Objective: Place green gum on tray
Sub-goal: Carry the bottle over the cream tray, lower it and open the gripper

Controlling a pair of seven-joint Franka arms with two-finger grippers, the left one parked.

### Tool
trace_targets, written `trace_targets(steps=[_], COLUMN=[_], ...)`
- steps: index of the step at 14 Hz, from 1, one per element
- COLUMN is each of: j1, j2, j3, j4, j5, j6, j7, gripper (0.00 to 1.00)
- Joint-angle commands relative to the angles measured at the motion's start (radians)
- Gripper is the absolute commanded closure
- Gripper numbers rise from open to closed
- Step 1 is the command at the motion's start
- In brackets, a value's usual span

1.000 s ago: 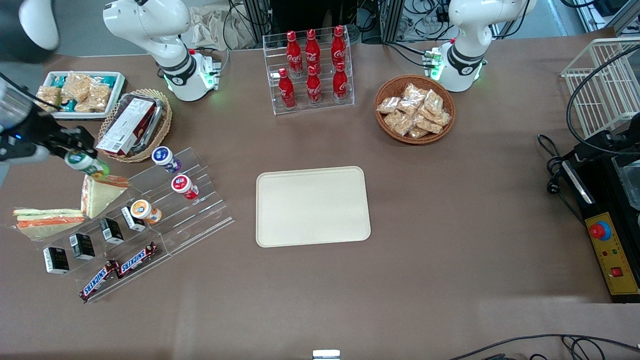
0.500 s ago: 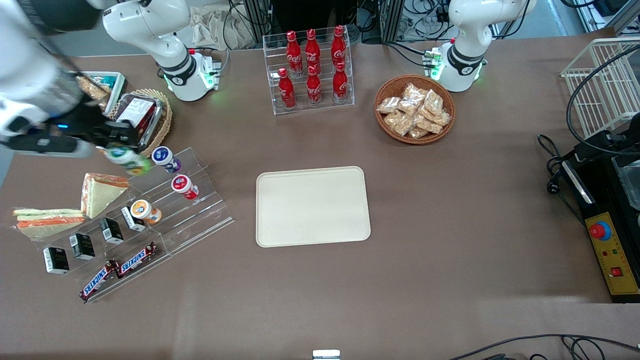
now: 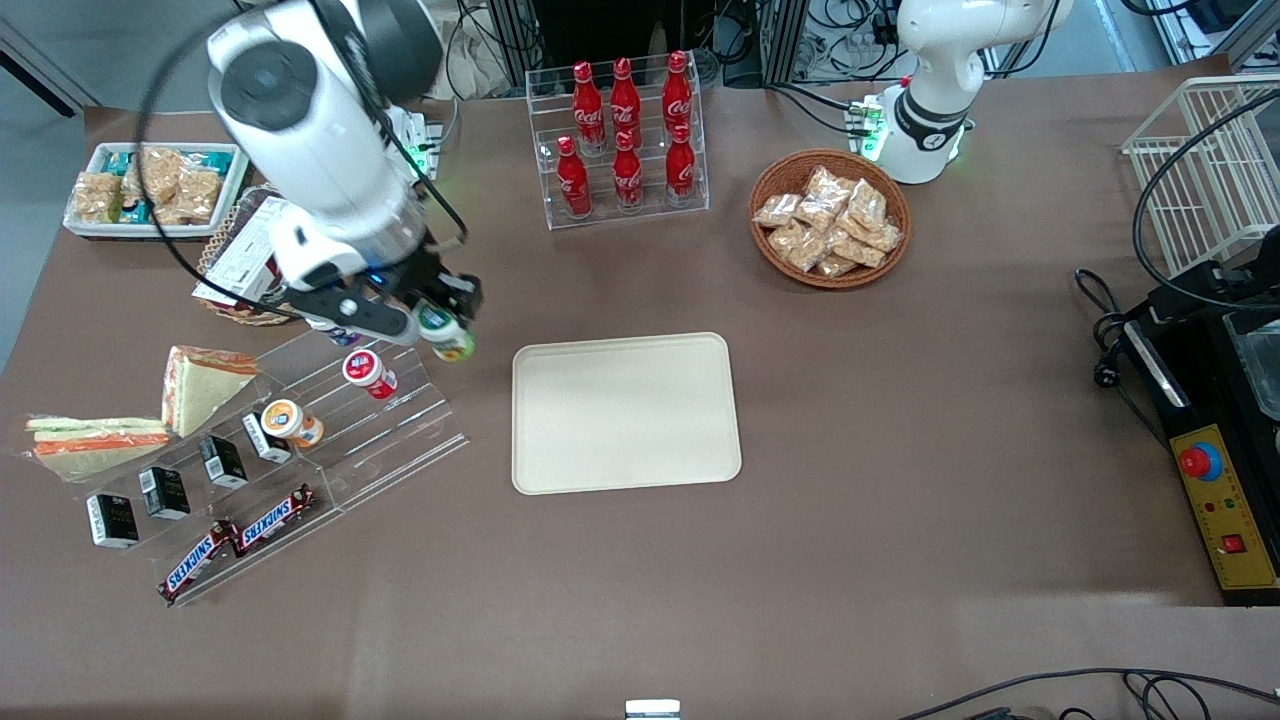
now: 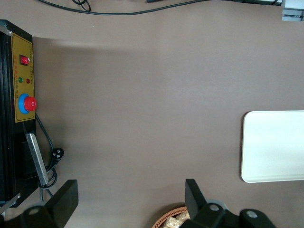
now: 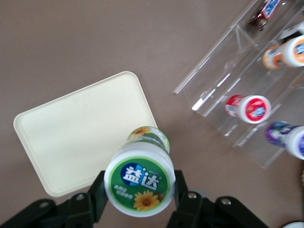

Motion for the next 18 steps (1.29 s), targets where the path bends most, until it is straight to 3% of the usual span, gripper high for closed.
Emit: trace_targets(steps=[1,7,14,16,17,18], j1=[0.05,0.082,0.115,0.139,0.141,0.141], j2=[0.018,0.136,0.196,0.198,0.199,0.198], j3=[-0.015,-0.013,-0.013,-0.013,-0.013,-0.013], j4=[-0.212,-0.437,-0.526,-0.529,-0.528,-0.526], j5=[0.005,0.006,0.006,0.006,0.006,0.006], j6=[0.264,0.654,0.794,0.794,0.794,0.794], j7=[0.081,0.165,0.205,0.256,0.28,0.29], gripper=[0.6,0.6,0.59,0.45,0.0,0.0])
